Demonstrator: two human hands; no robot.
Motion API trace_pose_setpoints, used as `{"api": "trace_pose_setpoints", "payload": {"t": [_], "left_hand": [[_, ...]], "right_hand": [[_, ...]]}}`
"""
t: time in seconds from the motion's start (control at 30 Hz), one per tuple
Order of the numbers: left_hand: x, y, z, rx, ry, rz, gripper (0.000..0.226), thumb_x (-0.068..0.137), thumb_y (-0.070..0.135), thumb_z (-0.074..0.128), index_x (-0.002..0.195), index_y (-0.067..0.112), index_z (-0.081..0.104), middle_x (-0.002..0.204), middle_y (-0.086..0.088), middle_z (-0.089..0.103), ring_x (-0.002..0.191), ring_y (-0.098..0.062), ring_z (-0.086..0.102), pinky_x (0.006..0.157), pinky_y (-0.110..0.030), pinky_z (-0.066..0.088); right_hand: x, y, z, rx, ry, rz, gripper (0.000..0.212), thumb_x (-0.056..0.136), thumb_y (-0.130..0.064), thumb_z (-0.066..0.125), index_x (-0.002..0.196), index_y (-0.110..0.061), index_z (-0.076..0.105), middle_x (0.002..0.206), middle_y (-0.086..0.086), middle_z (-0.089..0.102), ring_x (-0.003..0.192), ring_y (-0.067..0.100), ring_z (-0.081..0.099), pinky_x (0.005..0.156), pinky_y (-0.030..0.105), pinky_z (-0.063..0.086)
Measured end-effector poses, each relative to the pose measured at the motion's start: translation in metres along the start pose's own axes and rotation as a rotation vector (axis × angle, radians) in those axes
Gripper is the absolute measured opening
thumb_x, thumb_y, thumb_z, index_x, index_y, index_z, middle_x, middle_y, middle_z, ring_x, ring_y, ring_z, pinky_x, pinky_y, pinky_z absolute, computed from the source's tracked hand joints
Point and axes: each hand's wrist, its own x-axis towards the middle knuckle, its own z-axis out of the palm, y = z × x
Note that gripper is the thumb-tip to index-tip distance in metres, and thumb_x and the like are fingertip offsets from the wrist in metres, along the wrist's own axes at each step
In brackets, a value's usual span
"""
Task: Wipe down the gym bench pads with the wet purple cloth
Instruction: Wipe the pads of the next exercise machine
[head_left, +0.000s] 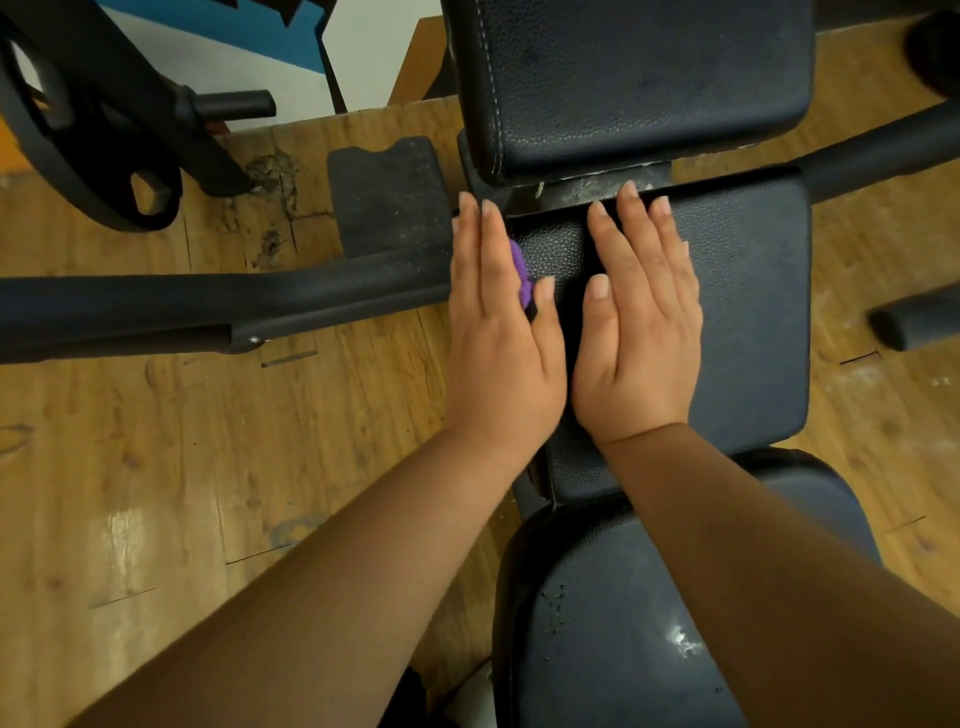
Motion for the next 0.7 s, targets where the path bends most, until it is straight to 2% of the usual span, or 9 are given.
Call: {"api": "trace_pose_setpoints", "payload": {"t": [0.13,0.27,0.3,0.4,0.5,0.57,0.6,0.67,0.7], "left_hand": [[-0.017,0.002,0.008,-0.068,0.029,-0.099,0.063,0.1,0.031,0.029,0.152,0.003,0.009,0.161,-0.014,0.011,0.143,-0.004,0.005,0.117,-0.013,0.006],[-0.028,0.0,0.004,-0.137,-0.039,-0.202,0.06,0.101,0.032,0.03,0.153,0.007,0.012,0.16,-0.01,0.018,0.141,-0.001,0.012,0.113,-0.006,0.01],[-0.022,-0.002,0.003,-0.162,-0.043,-0.227,0.059,0.1,0.033,0.029,0.152,0.008,0.016,0.158,-0.009,0.023,0.142,-0.004,0.017,0.114,-0.008,0.014],[-0.006,-0.002,0.001,-0.254,-0.011,-0.275,0.058,0.099,0.037,0.027,0.15,0.01,0.027,0.152,-0.005,0.038,0.14,-0.011,0.033,0.115,-0.028,0.027],[-0.007,-0.003,0.003,-0.286,0.028,-0.283,0.054,0.099,0.036,0.027,0.147,0.012,0.033,0.146,-0.003,0.045,0.135,-0.011,0.04,0.113,-0.031,0.032],[-0.015,-0.004,0.003,-0.293,0.027,-0.297,0.052,0.1,0.036,0.027,0.145,0.011,0.036,0.143,0.0,0.047,0.132,-0.005,0.042,0.111,-0.025,0.034],[-0.02,-0.002,0.002,-0.312,0.011,-0.308,0.048,0.101,0.034,0.027,0.142,0.013,0.04,0.137,0.006,0.05,0.126,0.004,0.044,0.106,-0.017,0.036],[-0.029,0.001,-0.001,-0.382,-0.049,-0.383,0.033,0.105,0.027,0.027,0.132,0.019,0.044,0.117,0.02,0.053,0.103,0.022,0.049,0.086,-0.001,0.039],[-0.03,0.003,-0.003,-0.429,-0.08,-0.44,0.028,0.106,0.024,0.027,0.128,0.021,0.045,0.108,0.023,0.052,0.093,0.026,0.05,0.076,0.002,0.04]], "right_hand": [[0.001,0.001,0.0,-0.007,-0.003,-0.003,0.048,0.1,-0.026,0.027,0.141,-0.01,0.047,0.15,0.01,0.041,0.144,0.027,0.027,0.12,0.036,0.014],[0.0,0.001,-0.001,0.001,-0.005,-0.009,0.049,0.1,-0.026,0.027,0.141,-0.009,0.047,0.151,0.01,0.04,0.144,0.027,0.027,0.12,0.038,0.015],[0.0,0.001,-0.001,-0.001,-0.004,-0.012,0.049,0.1,-0.026,0.027,0.141,-0.009,0.047,0.151,0.01,0.04,0.144,0.027,0.027,0.12,0.038,0.015],[0.0,0.001,-0.001,0.001,-0.006,-0.02,0.049,0.1,-0.026,0.026,0.142,-0.008,0.046,0.151,0.011,0.04,0.144,0.027,0.026,0.12,0.039,0.015],[-0.001,0.0,-0.002,0.004,-0.008,-0.013,0.05,0.1,-0.026,0.026,0.141,-0.008,0.046,0.151,0.012,0.04,0.144,0.028,0.026,0.12,0.039,0.014],[-0.001,-0.001,-0.001,0.004,-0.01,-0.016,0.05,0.1,-0.027,0.026,0.141,-0.008,0.046,0.151,0.012,0.039,0.144,0.028,0.026,0.12,0.039,0.015],[-0.001,-0.001,-0.001,0.0,-0.01,-0.019,0.05,0.1,-0.026,0.027,0.141,-0.008,0.046,0.151,0.012,0.04,0.144,0.029,0.026,0.12,0.04,0.016],[-0.001,-0.001,-0.002,-0.007,-0.007,-0.021,0.05,0.099,-0.026,0.027,0.141,-0.008,0.046,0.151,0.012,0.04,0.144,0.029,0.026,0.12,0.041,0.016],[-0.001,-0.001,-0.002,-0.007,-0.007,-0.021,0.05,0.099,-0.025,0.027,0.141,-0.007,0.046,0.151,0.012,0.039,0.144,0.029,0.026,0.12,0.041,0.016]]}}
